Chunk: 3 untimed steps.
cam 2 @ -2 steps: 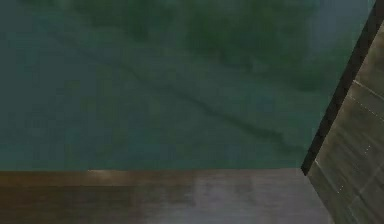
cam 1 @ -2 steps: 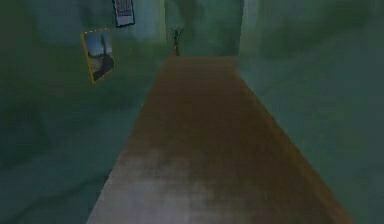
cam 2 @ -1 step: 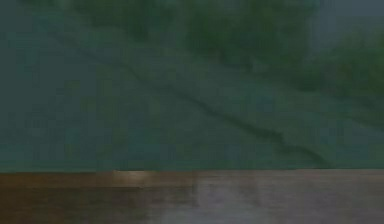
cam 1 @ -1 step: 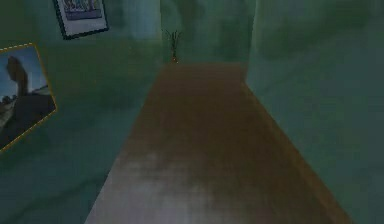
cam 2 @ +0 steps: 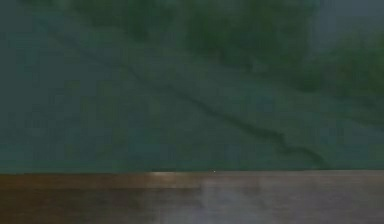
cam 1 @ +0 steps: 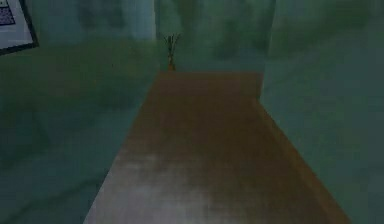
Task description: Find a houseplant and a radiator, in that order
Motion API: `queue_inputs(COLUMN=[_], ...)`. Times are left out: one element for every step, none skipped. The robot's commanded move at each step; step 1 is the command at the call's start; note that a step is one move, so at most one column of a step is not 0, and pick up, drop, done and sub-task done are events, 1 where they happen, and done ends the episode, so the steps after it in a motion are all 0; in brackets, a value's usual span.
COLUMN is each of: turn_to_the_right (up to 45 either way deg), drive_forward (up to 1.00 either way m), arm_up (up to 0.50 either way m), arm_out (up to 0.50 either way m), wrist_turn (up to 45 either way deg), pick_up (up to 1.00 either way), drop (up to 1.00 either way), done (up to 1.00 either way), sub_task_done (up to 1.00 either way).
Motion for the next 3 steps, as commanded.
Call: queue_inputs(turn_to_the_right=[0.0,0.0,0.0], drive_forward=[1.0,1.0,1.0], arm_up=[0.0,0.0,0.0], arm_out=[0.0,0.0,0.0], wrist_turn=[0.0,0.0,0.0], pick_up=[0.0,0.0,0.0], drop=[0.0,0.0,0.0], done=[0.0,0.0,0.0], sub_task_done=[0.0,0.0,0.0])
